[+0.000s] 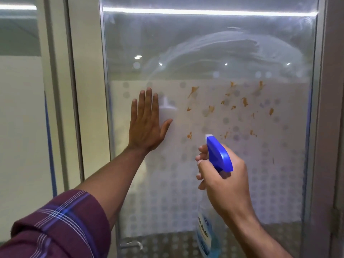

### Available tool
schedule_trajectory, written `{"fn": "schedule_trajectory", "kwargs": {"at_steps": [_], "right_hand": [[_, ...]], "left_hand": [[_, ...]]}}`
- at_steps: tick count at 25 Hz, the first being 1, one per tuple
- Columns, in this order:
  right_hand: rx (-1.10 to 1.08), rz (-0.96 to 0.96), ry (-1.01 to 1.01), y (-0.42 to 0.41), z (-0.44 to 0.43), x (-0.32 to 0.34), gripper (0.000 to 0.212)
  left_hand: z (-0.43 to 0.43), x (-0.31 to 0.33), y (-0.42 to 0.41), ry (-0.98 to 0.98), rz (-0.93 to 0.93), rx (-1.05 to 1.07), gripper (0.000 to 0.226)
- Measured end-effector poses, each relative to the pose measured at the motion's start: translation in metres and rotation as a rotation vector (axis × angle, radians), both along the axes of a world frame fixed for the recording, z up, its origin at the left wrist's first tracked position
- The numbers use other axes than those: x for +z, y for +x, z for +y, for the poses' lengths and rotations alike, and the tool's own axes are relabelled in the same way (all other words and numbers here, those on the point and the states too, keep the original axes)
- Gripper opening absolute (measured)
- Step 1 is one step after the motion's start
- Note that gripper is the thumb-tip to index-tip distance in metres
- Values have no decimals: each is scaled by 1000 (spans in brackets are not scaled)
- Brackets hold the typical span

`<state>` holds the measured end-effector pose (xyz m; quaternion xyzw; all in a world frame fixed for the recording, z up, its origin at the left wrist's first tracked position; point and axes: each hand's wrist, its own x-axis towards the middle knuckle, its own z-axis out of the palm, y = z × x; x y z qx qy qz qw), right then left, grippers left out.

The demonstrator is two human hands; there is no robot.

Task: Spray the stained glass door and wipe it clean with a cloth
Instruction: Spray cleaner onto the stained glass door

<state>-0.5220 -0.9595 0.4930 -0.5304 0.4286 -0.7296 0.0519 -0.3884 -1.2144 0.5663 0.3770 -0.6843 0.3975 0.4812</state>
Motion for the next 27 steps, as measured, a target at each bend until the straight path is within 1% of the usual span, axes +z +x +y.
{"fn": "schedule_trajectory", "kwargs": {"at_steps": [3, 6, 8, 11, 14, 16, 18, 21, 25, 27], "right_hand": [[7, 40, -1, 0, -8, 9, 12], [-24, 117, -55, -2, -10, 18, 4], [-73, 147, -76, -4, -9, 22, 8], [-203, 196, -49, -11, -7, 21, 6], [-330, 202, -80, -19, -1, 20, 18], [-346, 189, -95, -25, 3, 19, 20], [-347, 211, -79, -31, 4, 17, 13], [-357, 245, -65, -41, 6, 15, 18], [-394, 230, -82, -50, 10, 14, 15], [-440, 250, -97, -53, 13, 14, 16]], "left_hand": [[-9, -3, -1, -32, 13, -8, 89], [-10, -2, -1, -57, 26, -6, 90], [-11, -2, -1, -62, 26, -5, 90], [-12, -3, -2, -66, 24, 6, 91], [-12, -3, -2, -73, 23, 21, 92], [-12, -4, -3, -76, 25, 31, 92], [-11, -4, -3, -75, 22, 35, 93], [-10, -4, -3, -74, 24, 41, 92], [-8, -4, -4, -73, 32, 37, 91], [-7, -4, -2, -74, 37, 29, 91]]}}
